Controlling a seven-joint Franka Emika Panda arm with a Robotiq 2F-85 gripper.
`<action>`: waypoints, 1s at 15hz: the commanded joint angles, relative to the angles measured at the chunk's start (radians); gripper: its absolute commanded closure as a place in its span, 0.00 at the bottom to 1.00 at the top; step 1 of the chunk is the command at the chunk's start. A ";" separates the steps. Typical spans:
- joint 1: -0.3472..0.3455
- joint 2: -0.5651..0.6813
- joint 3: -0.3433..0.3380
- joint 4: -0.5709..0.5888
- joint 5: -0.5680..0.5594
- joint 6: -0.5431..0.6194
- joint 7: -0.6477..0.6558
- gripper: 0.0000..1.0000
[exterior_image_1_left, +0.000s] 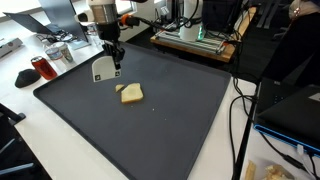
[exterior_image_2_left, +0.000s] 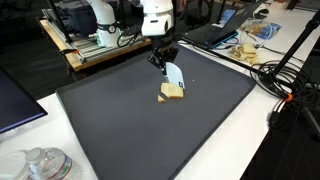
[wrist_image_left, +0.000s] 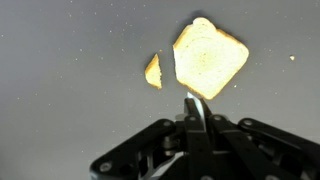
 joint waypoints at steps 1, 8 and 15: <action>-0.078 -0.043 0.056 -0.039 0.164 0.006 -0.163 0.99; -0.192 -0.023 0.100 -0.008 0.438 -0.047 -0.439 0.99; -0.251 0.024 0.070 0.027 0.680 -0.179 -0.692 0.99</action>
